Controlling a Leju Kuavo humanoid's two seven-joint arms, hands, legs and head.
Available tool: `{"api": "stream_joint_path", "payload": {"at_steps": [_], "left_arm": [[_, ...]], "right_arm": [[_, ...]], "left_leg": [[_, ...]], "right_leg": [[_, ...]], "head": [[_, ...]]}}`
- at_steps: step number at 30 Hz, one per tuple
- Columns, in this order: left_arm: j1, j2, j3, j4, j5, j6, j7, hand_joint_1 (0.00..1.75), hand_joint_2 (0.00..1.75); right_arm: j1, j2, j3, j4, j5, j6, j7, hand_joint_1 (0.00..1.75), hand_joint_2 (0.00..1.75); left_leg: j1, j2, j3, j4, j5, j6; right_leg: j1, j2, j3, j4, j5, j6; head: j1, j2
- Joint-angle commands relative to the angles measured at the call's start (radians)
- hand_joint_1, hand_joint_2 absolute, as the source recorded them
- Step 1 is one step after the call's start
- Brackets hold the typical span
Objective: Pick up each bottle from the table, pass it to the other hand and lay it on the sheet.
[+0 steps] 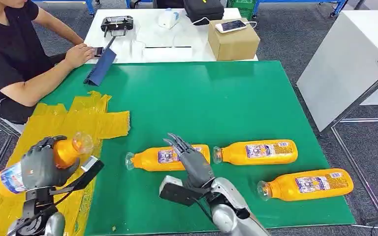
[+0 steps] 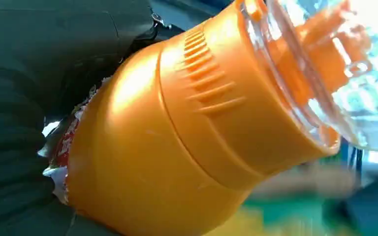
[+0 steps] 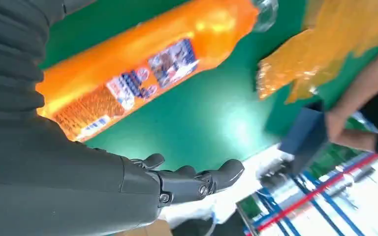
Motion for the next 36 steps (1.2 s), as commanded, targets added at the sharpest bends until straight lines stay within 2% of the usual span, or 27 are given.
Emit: {"api": "stream_joint_path", "payload": {"at_steps": [1, 15, 16, 17, 20, 27, 30, 31, 32, 36], "left_arm": [[-0.225, 0.147, -0.232, 0.585, 0.076, -0.058, -0.057, 1.75, 1.75], [-0.224, 0.144, -0.225, 0.547, 0.080, -0.091, -0.056, 1.75, 1.75], [-0.241, 0.134, -0.212, 0.569, 0.107, -0.111, -0.054, 1.66, 1.75], [-0.257, 0.132, -0.214, 0.580, 0.117, -0.108, -0.058, 0.00, 1.75], [-0.302, 0.132, -0.226, 0.616, 0.109, -0.134, -0.035, 0.00, 1.75], [-0.299, 0.134, -0.225, 0.618, 0.108, -0.132, -0.034, 0.00, 1.75], [-0.341, 0.137, -0.235, 0.670, 0.211, -0.156, -0.106, 0.00, 1.75], [-0.348, 0.135, -0.237, 0.677, 0.214, -0.160, -0.106, 0.00, 0.00], [-0.360, 0.131, -0.226, 0.689, 0.303, -0.180, -0.166, 0.00, 0.00], [-0.385, 0.117, -0.226, 0.680, 0.394, -0.177, -0.199, 0.00, 0.00]], "right_arm": [[-0.231, 0.033, -0.045, 0.370, -0.065, 0.038, -0.007, 0.00, 1.75], [-0.224, 0.054, -0.026, 0.399, -0.049, 0.032, -0.008, 0.00, 1.75], [-0.231, 0.056, -0.025, 0.420, -0.048, 0.036, -0.005, 0.00, 1.75], [-0.241, 0.059, -0.023, 0.444, -0.048, 0.043, -0.004, 0.00, 1.75], [-0.260, 0.062, -0.010, 0.492, -0.040, 0.056, 0.008, 0.00, 1.75], [-0.263, 0.063, -0.010, 0.493, -0.040, 0.057, 0.008, 0.00, 1.75], [-0.326, 0.071, 0.046, 0.626, -0.017, 0.099, 0.032, 0.00, 1.75], [-0.337, 0.072, 0.058, 0.649, -0.007, 0.104, 0.040, 0.00, 1.75], [-0.369, 0.077, 0.085, 0.713, 0.004, 0.112, 0.045, 0.00, 1.75], [-0.421, 0.078, 0.147, 0.831, 0.034, 0.162, 0.082, 0.00, 1.75]], "left_leg": [[0.001, -0.004, 0.006, -0.004, 0.003, -0.002], [0.001, -0.002, 0.003, -0.001, 0.002, -0.001], [0.002, -0.001, 0.003, 0.000, 0.002, -0.002], [0.002, -0.002, 0.003, 0.000, 0.002, -0.003], [0.002, -0.003, 0.003, -0.001, 0.004, -0.003], [0.002, -0.002, 0.002, 0.000, 0.003, -0.003], [0.002, -0.002, 0.002, 0.000, 0.004, -0.003], [0.002, -0.002, 0.002, 0.000, 0.004, -0.004], [0.002, -0.002, 0.001, 0.000, 0.004, -0.003], [0.002, -0.002, 0.001, 0.000, 0.005, -0.003]], "right_leg": [[0.000, -0.001, 0.007, -0.003, 0.001, -0.003], [0.001, 0.001, 0.004, 0.001, 0.000, -0.002], [0.002, 0.002, 0.004, 0.002, 0.000, -0.003], [0.002, 0.002, 0.004, 0.002, 0.000, -0.003], [0.001, 0.000, 0.004, 0.002, 0.000, -0.002], [0.002, 0.000, 0.004, 0.002, 0.001, -0.005], [0.002, 0.001, 0.003, 0.003, 0.002, -0.005], [0.002, 0.001, 0.003, 0.003, 0.002, -0.006], [0.002, 0.000, 0.002, 0.003, 0.002, -0.005], [0.002, 0.001, 0.001, 0.003, 0.002, -0.005]], "head": [[0.000, 0.000], [0.000, 0.000], [0.000, 0.000], [0.000, 0.000], [0.000, 0.000], [0.001, 0.000], [0.000, 0.000], [0.000, 0.000], [0.001, 0.000], [0.000, 0.000]]}}
